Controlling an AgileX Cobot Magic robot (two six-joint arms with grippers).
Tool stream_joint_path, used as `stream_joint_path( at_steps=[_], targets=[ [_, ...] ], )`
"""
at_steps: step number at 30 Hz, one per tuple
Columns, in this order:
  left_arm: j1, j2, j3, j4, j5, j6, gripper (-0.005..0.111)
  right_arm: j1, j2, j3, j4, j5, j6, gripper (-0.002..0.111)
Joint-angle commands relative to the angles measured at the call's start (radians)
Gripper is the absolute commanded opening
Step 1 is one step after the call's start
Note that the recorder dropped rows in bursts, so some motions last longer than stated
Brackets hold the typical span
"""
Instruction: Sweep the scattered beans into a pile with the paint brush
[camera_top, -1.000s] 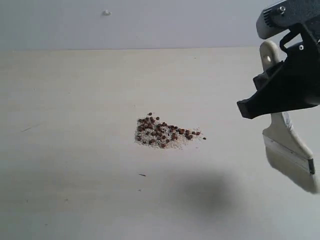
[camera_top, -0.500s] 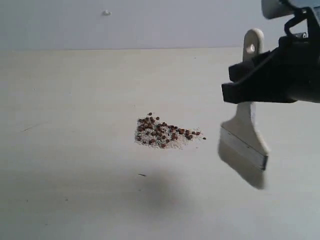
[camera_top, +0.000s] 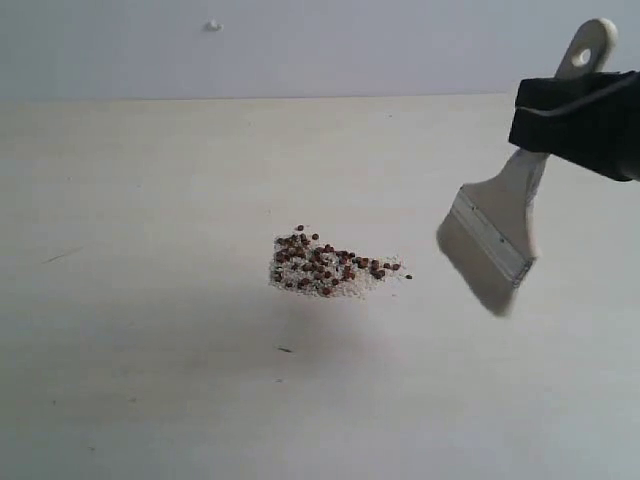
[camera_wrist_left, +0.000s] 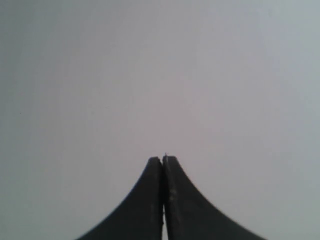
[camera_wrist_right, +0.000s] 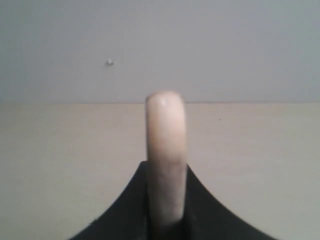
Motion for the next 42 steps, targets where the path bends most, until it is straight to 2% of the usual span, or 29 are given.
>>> stream_joint_path(
  at_steps=[1, 5, 9, 15, 21, 29, 35, 39, 42],
  targets=[
    [-0.006, -0.003, 0.0, -0.003, 0.002, -0.003, 0.0, -0.013, -0.008, 0.027, 0.305, -0.172, -0.306, 0.0],
    [-0.006, -0.003, 0.0, -0.003, 0.002, -0.003, 0.0, -0.013, 0.007, 0.078, 0.511, -0.349, -0.427, 0.0],
    [-0.006, -0.003, 0.0, -0.003, 0.002, -0.003, 0.0, -0.013, 0.039, 0.12, 0.54, -0.456, -0.427, 0.0],
    [-0.006, -0.003, 0.0, -0.003, 0.002, -0.003, 0.0, -0.013, 0.127, 0.14, 0.521, -0.505, -0.427, 0.0],
    [-0.006, -0.003, 0.0, -0.003, 0.002, -0.003, 0.0, -0.013, 0.21, 0.14, 0.592, -0.571, -0.559, 0.0],
    [-0.006, -0.003, 0.0, -0.003, 0.002, -0.003, 0.0, -0.013, 0.336, 0.14, 0.581, -0.643, -0.472, 0.0],
    [-0.006, -0.003, 0.0, -0.003, 0.002, -0.003, 0.0, -0.013, 0.43, 0.113, 0.6, -0.647, -0.433, 0.0],
    [-0.006, -0.003, 0.0, -0.003, 0.002, -0.003, 0.0, -0.013, 0.456, 0.065, 0.695, -0.602, -0.574, 0.0],
    [-0.006, -0.003, 0.0, -0.003, 0.002, -0.003, 0.0, 0.006, 0.46, 0.063, 0.717, -0.602, -0.558, 0.0]
  ],
)
